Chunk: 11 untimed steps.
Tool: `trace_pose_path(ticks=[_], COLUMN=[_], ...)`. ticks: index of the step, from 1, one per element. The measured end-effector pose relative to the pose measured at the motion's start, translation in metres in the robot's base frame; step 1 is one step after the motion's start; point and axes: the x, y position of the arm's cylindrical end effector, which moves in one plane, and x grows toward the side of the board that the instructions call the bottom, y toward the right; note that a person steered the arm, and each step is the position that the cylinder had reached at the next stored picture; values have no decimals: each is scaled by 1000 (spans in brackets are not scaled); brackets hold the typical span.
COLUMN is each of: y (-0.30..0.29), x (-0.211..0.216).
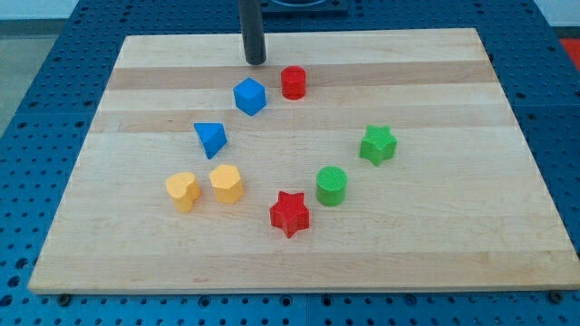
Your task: Push the blue cube a bit down
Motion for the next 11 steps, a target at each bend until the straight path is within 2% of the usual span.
trace_pose_path(ticks=[2,11], y=[0,0], x=[24,59])
